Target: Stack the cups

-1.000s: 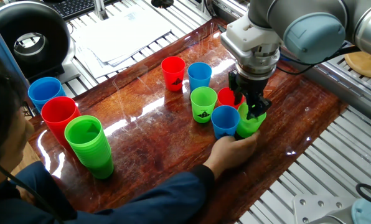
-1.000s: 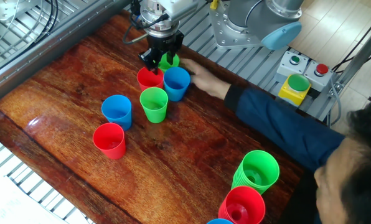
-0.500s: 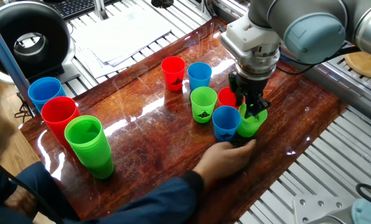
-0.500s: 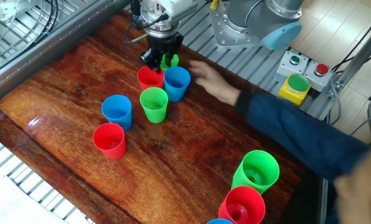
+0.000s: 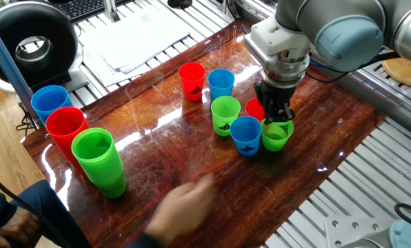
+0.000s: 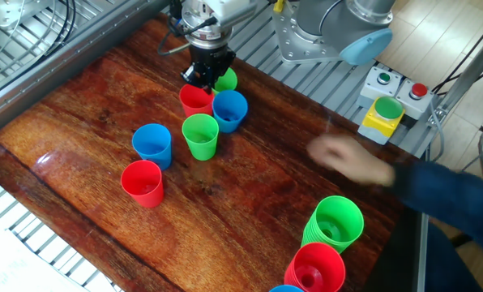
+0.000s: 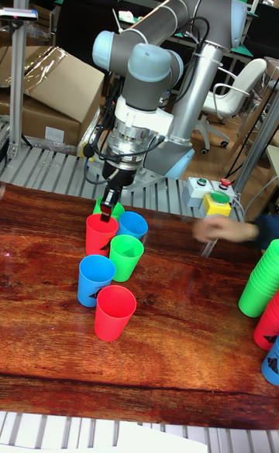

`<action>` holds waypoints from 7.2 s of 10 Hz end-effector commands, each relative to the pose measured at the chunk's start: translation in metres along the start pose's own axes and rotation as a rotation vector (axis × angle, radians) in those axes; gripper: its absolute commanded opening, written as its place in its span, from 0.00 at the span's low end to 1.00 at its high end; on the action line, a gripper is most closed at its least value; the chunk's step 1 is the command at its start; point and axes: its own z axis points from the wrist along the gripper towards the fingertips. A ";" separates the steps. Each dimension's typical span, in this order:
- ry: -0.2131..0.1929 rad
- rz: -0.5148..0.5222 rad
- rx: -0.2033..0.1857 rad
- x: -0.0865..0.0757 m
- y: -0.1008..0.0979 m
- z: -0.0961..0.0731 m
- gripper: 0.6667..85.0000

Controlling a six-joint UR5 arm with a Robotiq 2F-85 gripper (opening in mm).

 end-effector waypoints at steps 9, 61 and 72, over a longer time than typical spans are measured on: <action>-0.002 -0.060 0.017 0.011 -0.019 -0.026 0.01; -0.015 -0.090 0.074 -0.071 -0.045 -0.089 0.01; -0.032 -0.109 0.087 -0.068 -0.050 -0.085 0.01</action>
